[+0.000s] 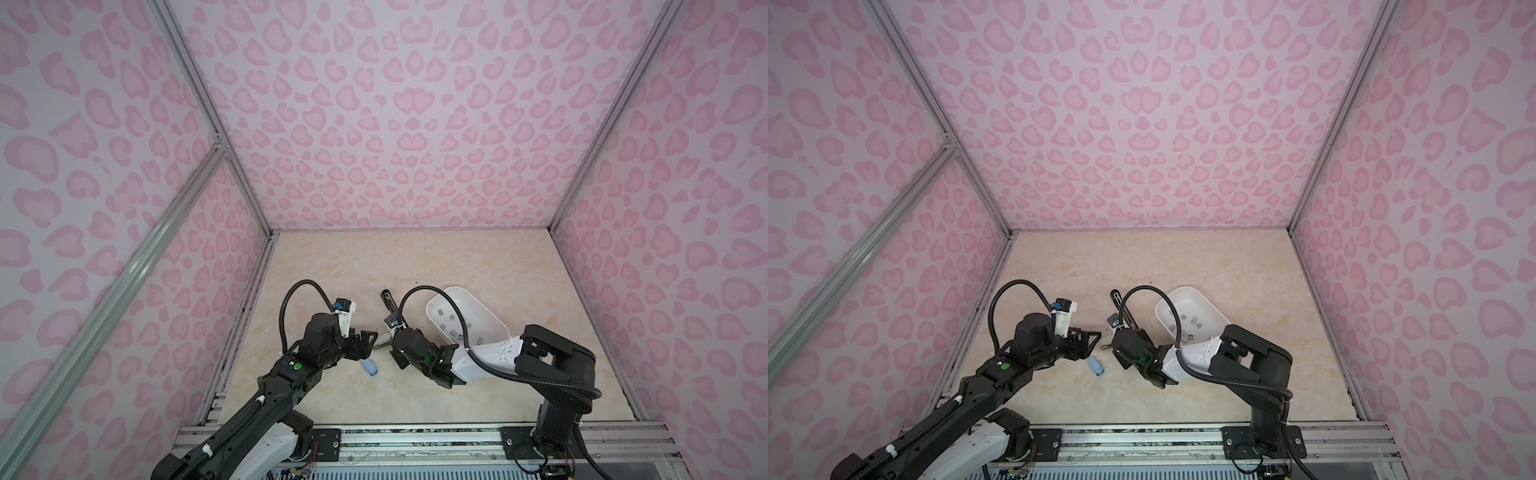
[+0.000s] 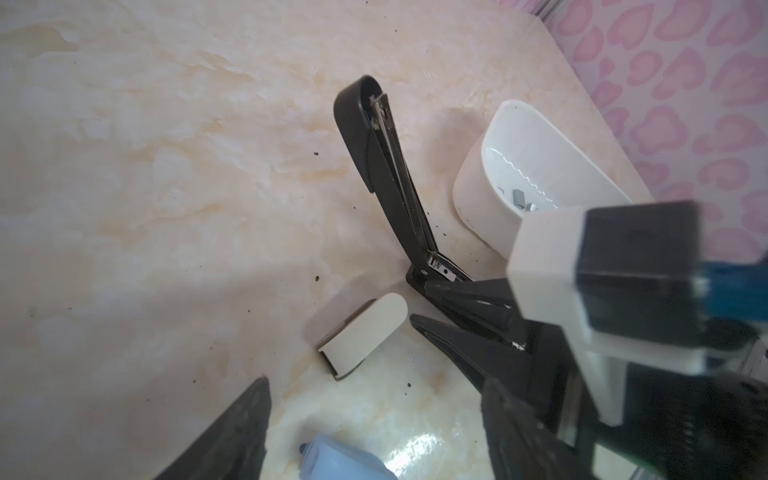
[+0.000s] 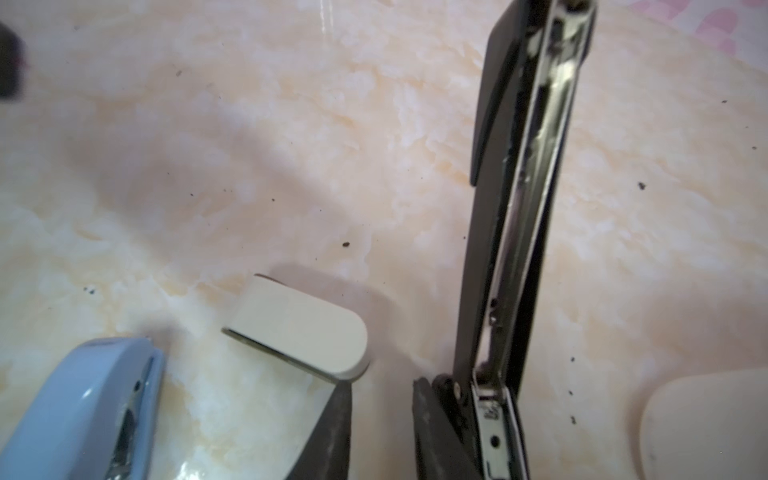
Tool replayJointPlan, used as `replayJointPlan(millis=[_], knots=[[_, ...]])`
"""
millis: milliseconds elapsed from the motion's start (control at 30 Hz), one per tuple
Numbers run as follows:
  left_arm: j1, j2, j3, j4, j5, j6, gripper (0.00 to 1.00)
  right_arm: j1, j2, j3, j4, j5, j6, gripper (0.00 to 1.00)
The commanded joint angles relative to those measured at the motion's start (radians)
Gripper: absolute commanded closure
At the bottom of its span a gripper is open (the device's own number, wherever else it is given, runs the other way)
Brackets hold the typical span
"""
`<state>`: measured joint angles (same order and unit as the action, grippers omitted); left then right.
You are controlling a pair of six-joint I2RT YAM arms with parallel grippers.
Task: Load the staples into the stapler
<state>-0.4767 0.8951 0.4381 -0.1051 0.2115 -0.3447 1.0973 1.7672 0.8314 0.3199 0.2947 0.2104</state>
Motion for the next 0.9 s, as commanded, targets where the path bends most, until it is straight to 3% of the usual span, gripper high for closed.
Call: replayJointPlan(millis=[0,300,533,733,867], knots=[[-0.042,0.097,0.041,0.081,-0.034,0.040,0.20,0.004,-0.087,-0.043,-0.034,0.011,0.039,0.69],[-0.088,0.320,0.121,0.143,-0.057,0.097,0.20,0.004,-0.287,-0.130,-0.186,0.052,0.111,0.66],[-0.128,0.492,0.171,0.155,-0.104,0.113,0.22,-0.005,-0.415,-0.200,-0.201,0.051,0.138,0.62],[-0.137,0.537,0.181,0.150,-0.123,0.117,0.31,-0.012,-0.442,-0.216,-0.213,0.035,0.147,0.62],[-0.144,0.557,0.197,0.124,-0.142,0.107,0.47,-0.017,-0.447,-0.223,-0.211,0.032,0.151,0.62]])
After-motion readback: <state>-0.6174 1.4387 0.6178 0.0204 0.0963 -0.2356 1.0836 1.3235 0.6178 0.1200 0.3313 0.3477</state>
